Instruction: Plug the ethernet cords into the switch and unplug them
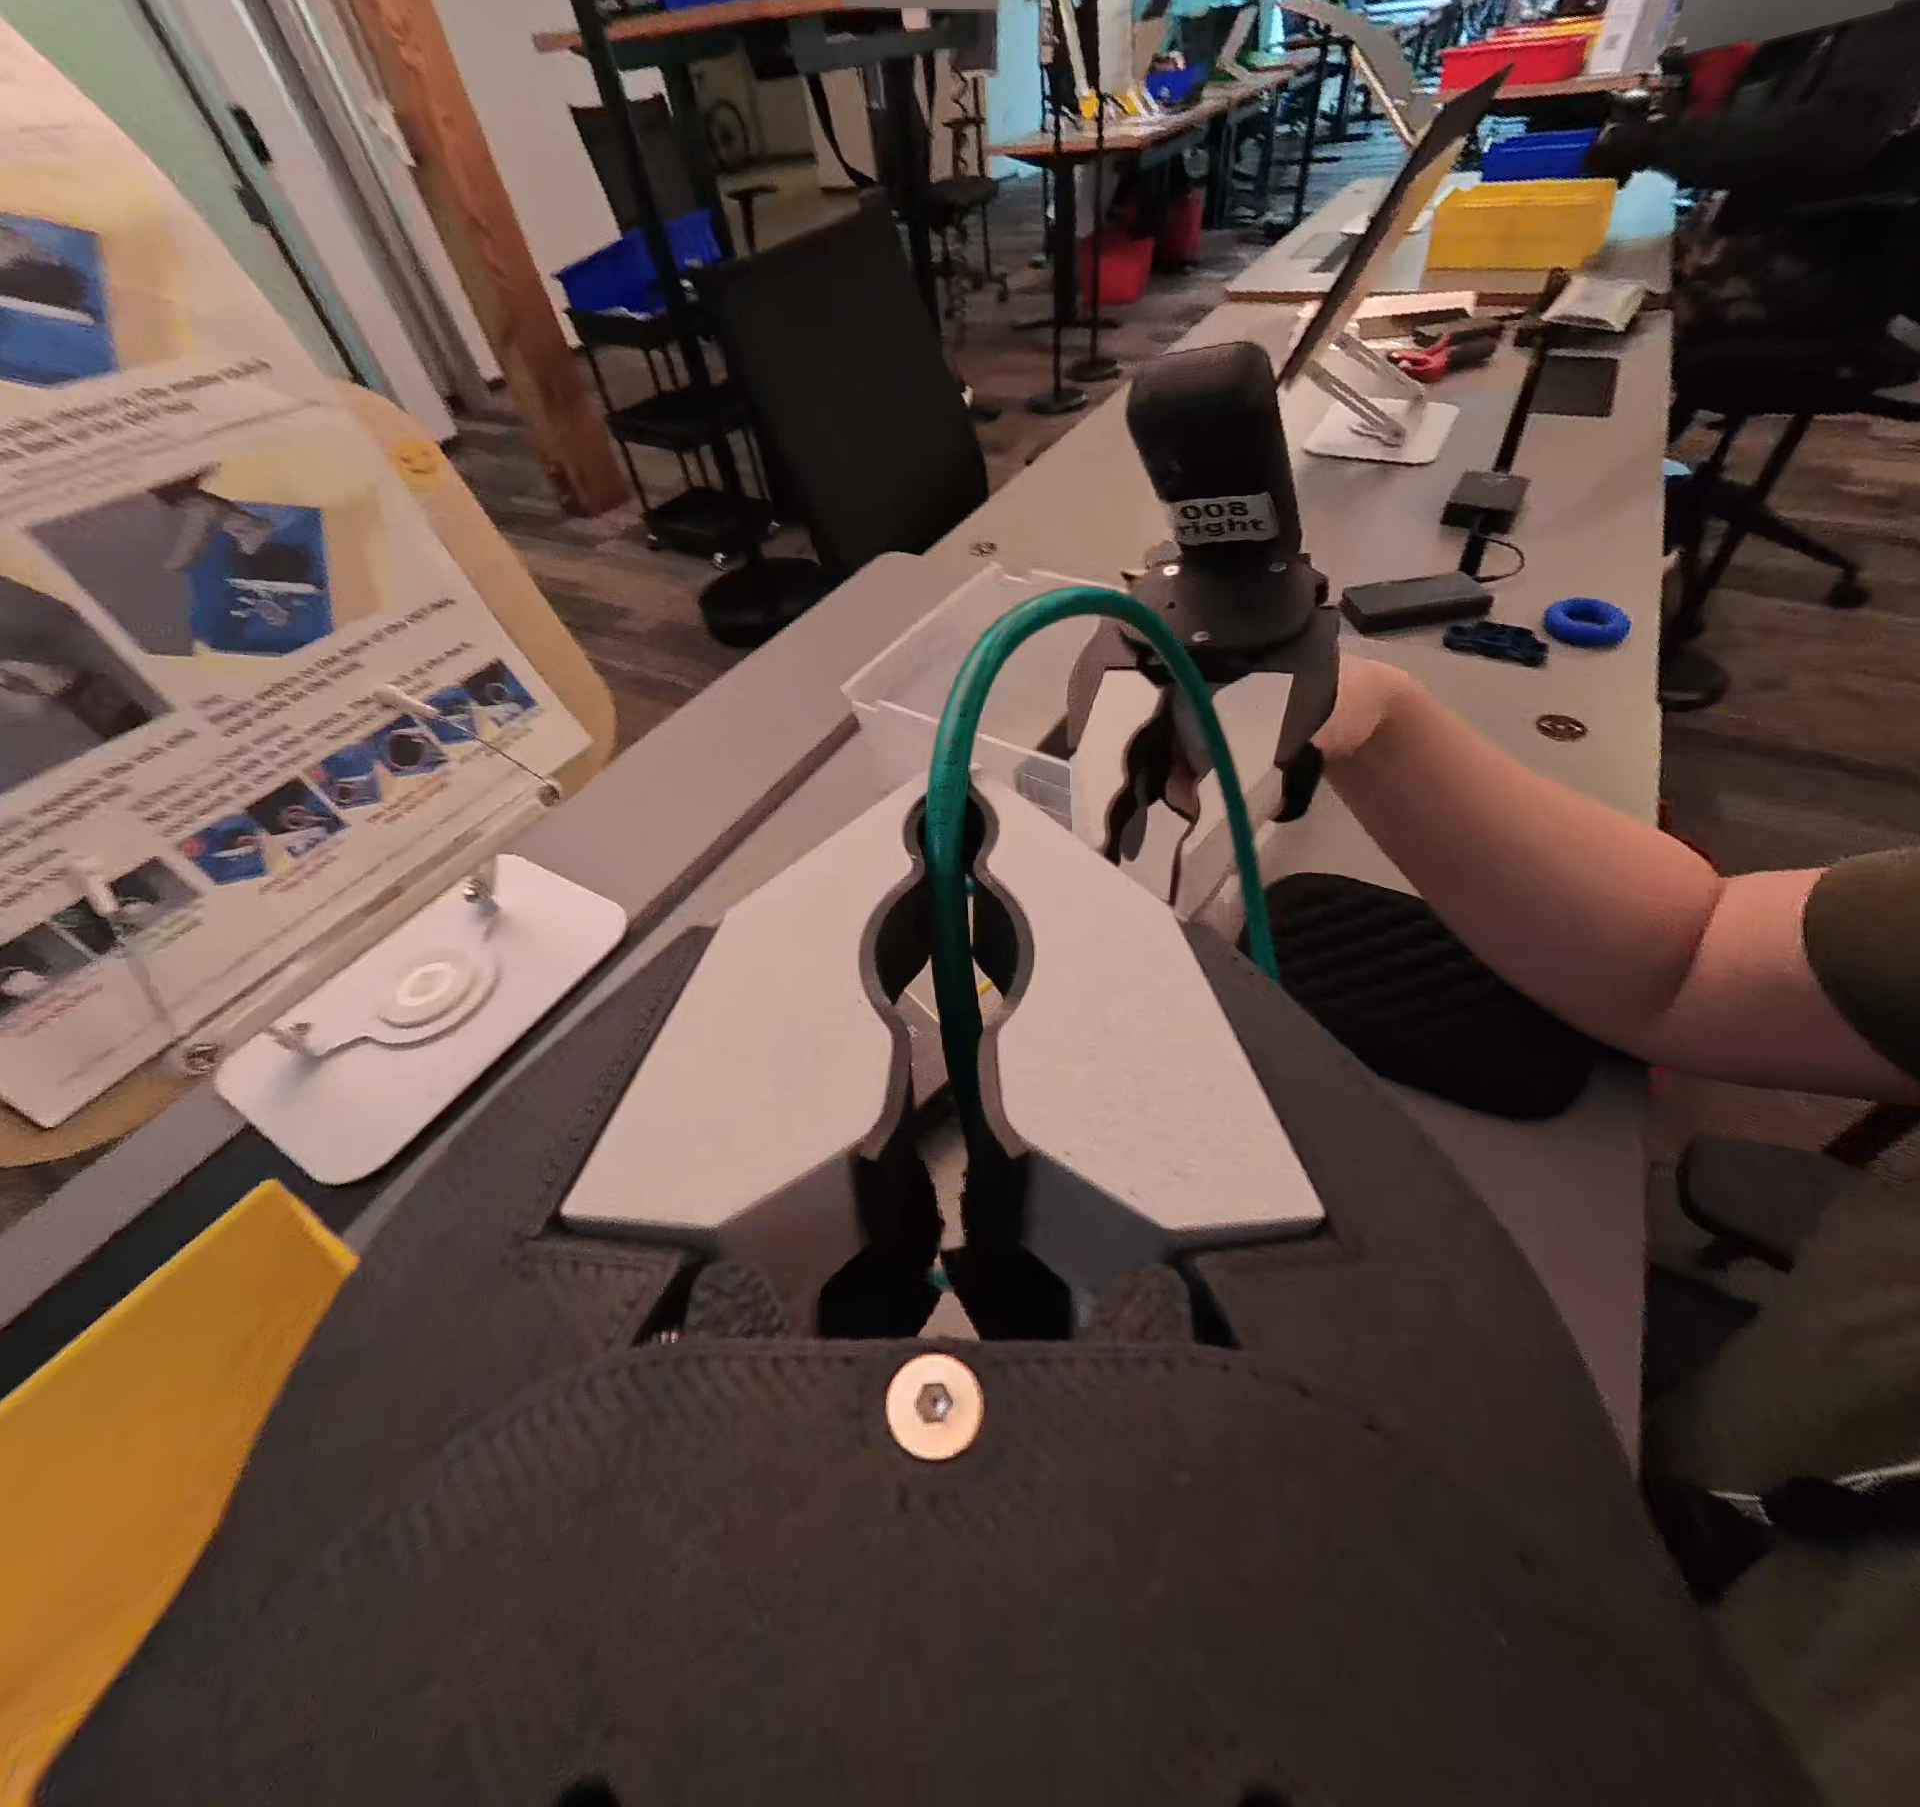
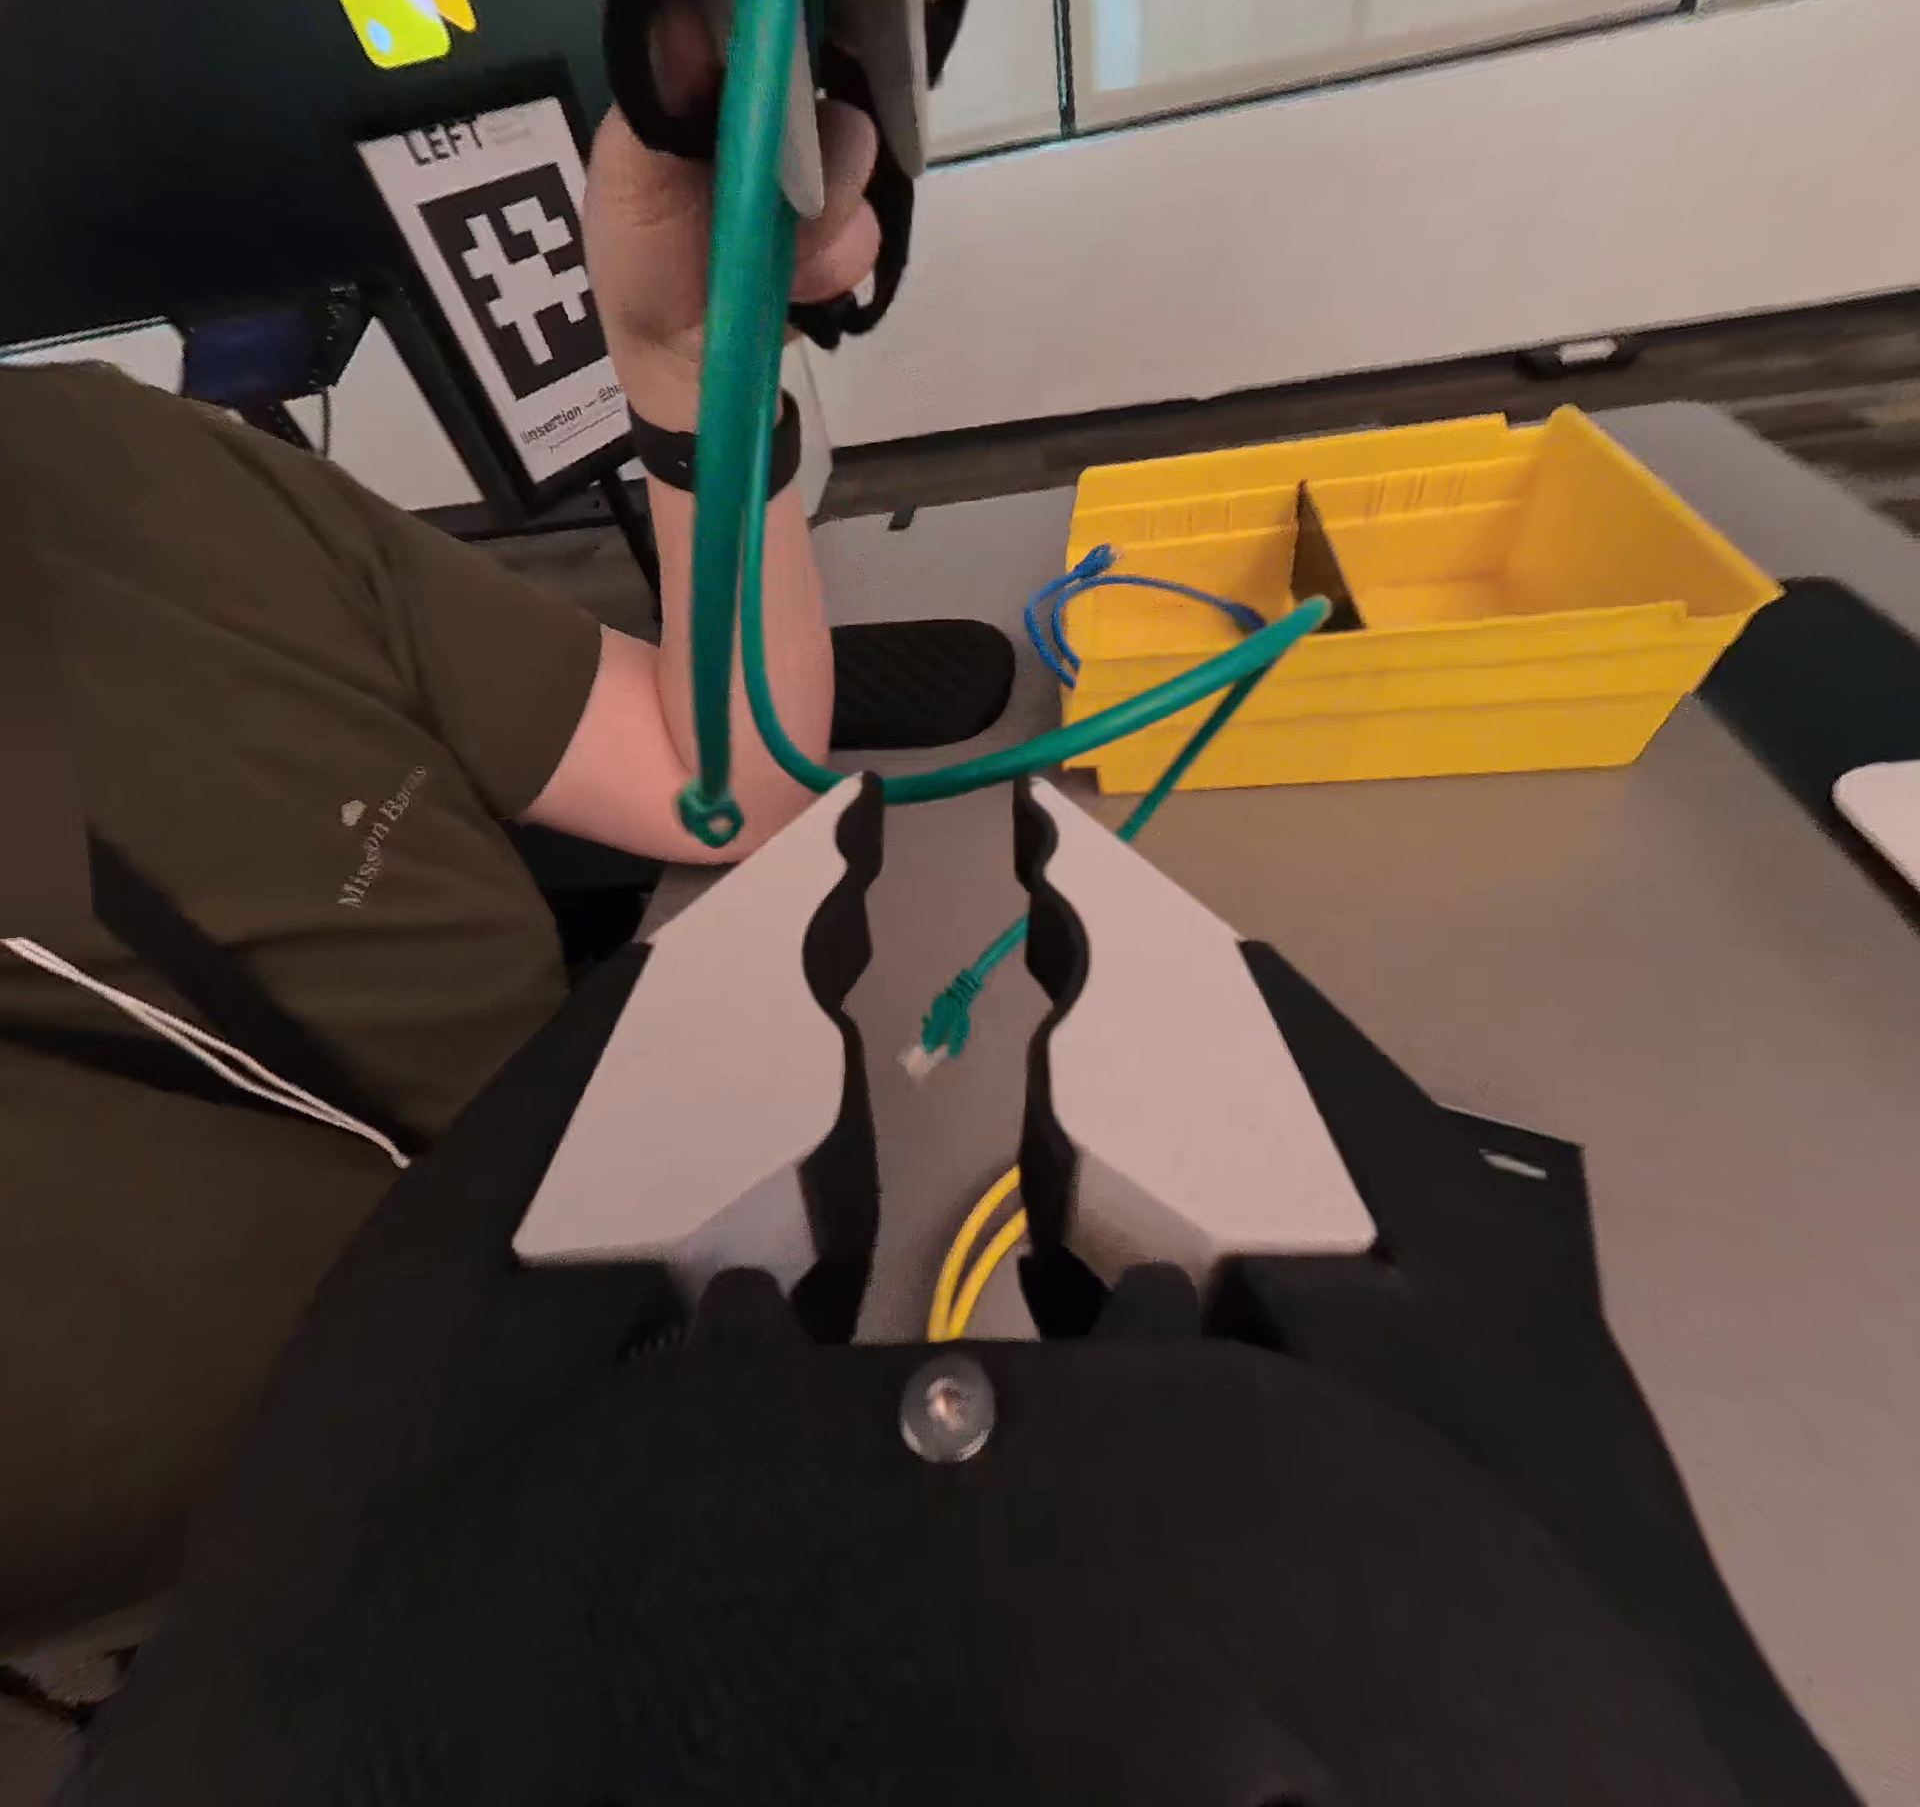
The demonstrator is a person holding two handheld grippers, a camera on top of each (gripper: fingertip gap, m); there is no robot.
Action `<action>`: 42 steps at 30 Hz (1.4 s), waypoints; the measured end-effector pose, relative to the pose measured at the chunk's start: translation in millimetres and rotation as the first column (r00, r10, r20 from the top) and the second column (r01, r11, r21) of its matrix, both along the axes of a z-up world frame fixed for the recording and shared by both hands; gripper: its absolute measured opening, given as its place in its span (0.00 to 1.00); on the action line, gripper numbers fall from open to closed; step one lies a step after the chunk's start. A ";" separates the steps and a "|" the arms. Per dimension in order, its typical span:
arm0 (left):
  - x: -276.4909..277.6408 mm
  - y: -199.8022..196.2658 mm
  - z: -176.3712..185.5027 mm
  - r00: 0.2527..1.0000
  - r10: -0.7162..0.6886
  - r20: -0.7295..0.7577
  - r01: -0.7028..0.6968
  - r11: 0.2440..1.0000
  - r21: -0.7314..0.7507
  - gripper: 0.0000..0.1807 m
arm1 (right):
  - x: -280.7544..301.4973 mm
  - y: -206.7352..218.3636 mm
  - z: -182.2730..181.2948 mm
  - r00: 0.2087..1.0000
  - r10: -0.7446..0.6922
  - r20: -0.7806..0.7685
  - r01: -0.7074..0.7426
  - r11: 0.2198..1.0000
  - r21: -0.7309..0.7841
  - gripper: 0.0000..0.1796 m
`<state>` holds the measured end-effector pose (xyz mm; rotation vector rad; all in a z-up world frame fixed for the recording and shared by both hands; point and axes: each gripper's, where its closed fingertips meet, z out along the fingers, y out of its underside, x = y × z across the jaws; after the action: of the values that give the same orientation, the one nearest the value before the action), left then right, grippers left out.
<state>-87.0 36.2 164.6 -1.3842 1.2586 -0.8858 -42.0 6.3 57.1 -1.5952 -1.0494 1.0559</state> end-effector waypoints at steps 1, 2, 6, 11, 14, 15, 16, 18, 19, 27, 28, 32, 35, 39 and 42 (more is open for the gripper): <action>3.8 0.5 -2.9 1.000 -0.006 -0.009 0.006 1.000 -0.014 0.00 | -2.7 -3.1 -2.2 1.000 0.025 0.002 -0.025 1.000 -0.017 0.12; 6.3 2.2 -4.6 1.000 -0.004 -0.015 0.004 1.000 -0.017 0.00 | -4.8 -7.1 -4.2 0.999 0.053 0.007 -0.053 0.998 -0.019 0.11; 8.2 10.7 -5.5 1.000 0.022 -0.013 -0.023 1.000 -0.009 0.00 | 1.5 -0.5 -27.2 0.991 0.013 0.134 -0.008 0.999 -0.037 0.16; 2.9 22.5 -0.3 0.997 0.069 0.022 -0.069 0.998 -0.006 0.00 | 4.0 3.4 -46.1 0.974 0.005 0.224 0.002 1.000 -0.031 0.17; -2.3 27.4 6.1 0.994 0.092 0.060 -0.092 0.996 -0.001 0.00 | -4.6 -3.3 -65.7 0.953 0.081 0.291 -0.077 0.997 -0.023 0.17; -4.3 28.4 8.3 0.993 0.097 0.072 -0.098 0.995 0.000 0.00 | -6.8 -4.1 -76.1 0.942 0.103 0.320 -0.096 0.995 -0.038 0.17; -6.1 28.7 10.7 0.991 0.099 0.086 -0.099 0.995 -0.001 0.00 | -9.0 -1.9 -87.0 0.932 0.112 0.345 -0.096 0.993 -0.062 0.17; -9.1 27.4 15.7 0.989 0.092 0.116 -0.092 0.996 -0.004 0.00 | -16.7 4.9 -104.4 0.927 0.124 0.355 -0.085 0.989 -0.123 0.17; -10.4 26.8 17.6 0.988 0.089 0.127 -0.089 0.996 -0.006 0.00 | -22.6 7.2 -110.2 0.932 0.136 0.337 -0.089 0.984 -0.153 0.17; -14.0 10.7 30.5 0.980 0.017 0.198 -0.016 1.000 -0.007 0.00 | -80.7 28.3 -116.3 0.989 0.130 -0.072 -0.148 0.906 -0.396 0.24; -13.9 8.7 31.6 0.979 0.008 0.203 -0.007 1.000 -0.006 0.00 | -85.7 26.6 -115.1 0.984 0.142 -0.105 -0.173 0.892 -0.417 0.25; -14.1 3.2 35.7 0.975 -0.016 0.224 0.016 1.000 0.002 0.00 | -94.2 26.9 -130.7 0.989 0.141 -0.048 -0.148 0.886 -0.439 0.27; -13.0 -2.4 34.2 0.976 -0.049 0.213 0.052 0.999 -0.008 0.00 | -90.7 30.4 -141.5 0.991 0.129 0.046 -0.100 0.909 -0.405 0.10; 2.3 -39.5 20.4 0.958 -0.243 0.150 0.258 0.962 -0.092 0.00 | -77.6 46.0 -127.1 0.998 0.045 0.046 -0.032 0.965 -0.261 0.09; 28.3 -79.2 -3.0 0.919 -0.392 0.046 0.395 0.906 -0.153 0.00 | -58.6 65.4 -120.4 0.995 -0.073 0.074 0.080 0.991 -0.107 0.09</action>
<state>-58.7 -43.1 161.6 -1.2604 1.5138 -1.2956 -100.6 71.7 -63.3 -1.7584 -0.9824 1.0279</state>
